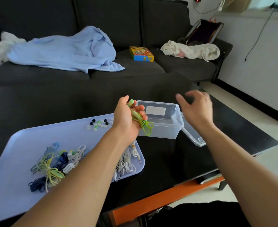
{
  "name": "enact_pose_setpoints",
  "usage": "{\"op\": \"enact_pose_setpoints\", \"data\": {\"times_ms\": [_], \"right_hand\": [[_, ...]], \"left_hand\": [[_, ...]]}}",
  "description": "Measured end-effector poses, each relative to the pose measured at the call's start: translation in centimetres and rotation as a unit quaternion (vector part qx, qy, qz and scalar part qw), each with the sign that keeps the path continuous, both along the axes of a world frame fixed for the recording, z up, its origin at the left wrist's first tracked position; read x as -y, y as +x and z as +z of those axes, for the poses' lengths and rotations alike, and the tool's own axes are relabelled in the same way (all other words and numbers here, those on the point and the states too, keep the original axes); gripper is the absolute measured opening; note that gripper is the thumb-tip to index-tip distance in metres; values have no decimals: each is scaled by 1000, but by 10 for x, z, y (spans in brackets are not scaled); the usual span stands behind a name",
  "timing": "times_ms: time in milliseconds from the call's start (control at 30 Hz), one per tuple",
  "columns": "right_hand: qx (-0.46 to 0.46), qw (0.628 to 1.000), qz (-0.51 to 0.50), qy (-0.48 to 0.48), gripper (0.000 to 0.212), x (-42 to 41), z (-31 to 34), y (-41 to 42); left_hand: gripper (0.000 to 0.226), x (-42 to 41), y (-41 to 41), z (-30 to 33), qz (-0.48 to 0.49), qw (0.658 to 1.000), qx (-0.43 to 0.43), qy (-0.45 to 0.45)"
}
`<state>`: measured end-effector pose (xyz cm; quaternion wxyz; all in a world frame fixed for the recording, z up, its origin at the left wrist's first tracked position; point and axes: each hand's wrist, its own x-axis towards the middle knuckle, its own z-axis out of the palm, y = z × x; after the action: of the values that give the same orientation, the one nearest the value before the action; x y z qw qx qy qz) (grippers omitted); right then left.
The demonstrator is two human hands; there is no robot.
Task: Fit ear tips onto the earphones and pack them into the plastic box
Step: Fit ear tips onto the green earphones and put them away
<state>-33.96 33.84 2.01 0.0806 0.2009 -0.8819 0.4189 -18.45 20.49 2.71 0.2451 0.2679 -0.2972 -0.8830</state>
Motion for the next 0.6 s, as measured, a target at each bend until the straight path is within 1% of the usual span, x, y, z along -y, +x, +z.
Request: {"op": "enact_pose_setpoints", "data": {"times_ms": [33,67,100,133,167,200,267,333,367,400,467,500,533,600], "right_hand": [[59,992,94,-54,43,11,15,22],[138,969,194,-60,39,20,24,45],[201,940,275,-29,37,29,29,65],[235,915,328,5,38,35,30,78],[253,899,357,14,41,40,28,87],[257,893,370,3,41,44,25,89],[232,898,373,-28,33,46,20,87],[211,905,367,-41,23,45,19,79],[203,909,362,-46,21,44,17,75],[193,914,354,-48,20,43,15,71],[180,923,338,-46,20,42,11,66],[180,925,331,-51,22,42,11,64],[185,925,325,-68,23,42,12,63],[209,918,309,-134,21,43,16,61]], "left_hand": [[36,-1,-2,1,9,1000,-9,6],[37,-1,-3,3,16,1000,-18,12],[38,0,-3,5,19,999,-25,15],[39,1,-3,6,24,999,-25,17],[41,3,-1,7,32,999,-20,22],[44,4,1,9,40,999,-16,28],[46,8,5,11,47,998,-21,22],[47,9,7,13,35,999,-20,-20],[47,8,7,14,24,997,5,-67],[47,6,7,14,13,989,51,-136],[48,2,9,13,-5,948,142,-286],[47,2,10,12,-9,929,162,-332],[46,2,12,12,-13,920,166,-354],[44,4,17,13,-16,916,151,-372]]}}
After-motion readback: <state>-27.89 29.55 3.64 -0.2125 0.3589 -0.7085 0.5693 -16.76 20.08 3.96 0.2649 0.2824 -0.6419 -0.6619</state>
